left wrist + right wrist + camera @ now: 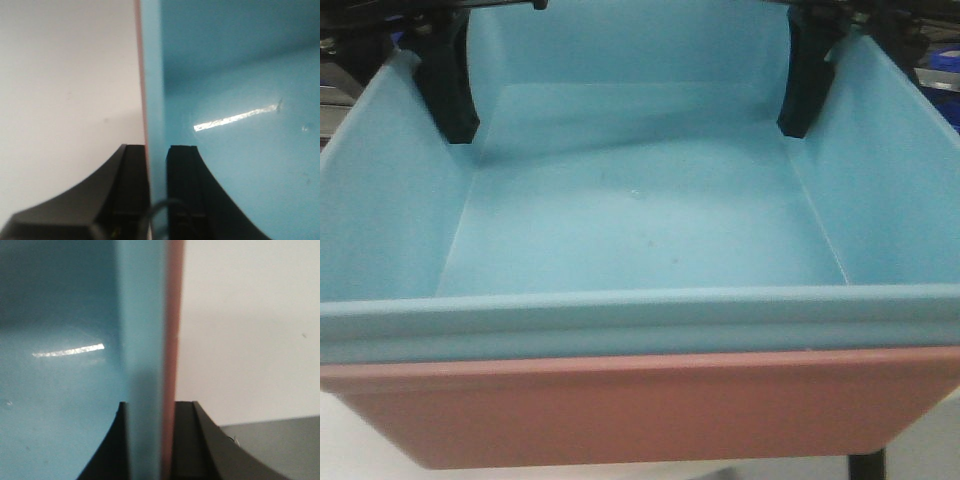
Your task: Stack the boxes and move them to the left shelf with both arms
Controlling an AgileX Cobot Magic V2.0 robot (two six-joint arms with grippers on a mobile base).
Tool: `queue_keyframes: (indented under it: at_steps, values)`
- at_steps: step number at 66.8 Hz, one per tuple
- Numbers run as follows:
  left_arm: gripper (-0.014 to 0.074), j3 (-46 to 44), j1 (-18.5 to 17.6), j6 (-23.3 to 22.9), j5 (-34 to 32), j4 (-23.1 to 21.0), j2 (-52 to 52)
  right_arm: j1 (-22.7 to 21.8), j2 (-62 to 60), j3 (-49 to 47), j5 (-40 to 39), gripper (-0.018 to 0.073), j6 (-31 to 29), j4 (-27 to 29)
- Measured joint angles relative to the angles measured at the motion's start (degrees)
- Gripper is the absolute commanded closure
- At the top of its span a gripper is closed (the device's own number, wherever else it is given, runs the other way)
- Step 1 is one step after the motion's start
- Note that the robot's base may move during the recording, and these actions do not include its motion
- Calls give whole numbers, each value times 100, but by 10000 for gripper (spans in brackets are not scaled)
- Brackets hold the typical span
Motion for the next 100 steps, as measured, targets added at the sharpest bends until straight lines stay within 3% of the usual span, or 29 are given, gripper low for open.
queue_keyframes:
  at_steps: [100]
  values:
    - [599, 0, 0, 0, 0, 0, 0, 0, 0, 0, 20, 503, 0, 0]
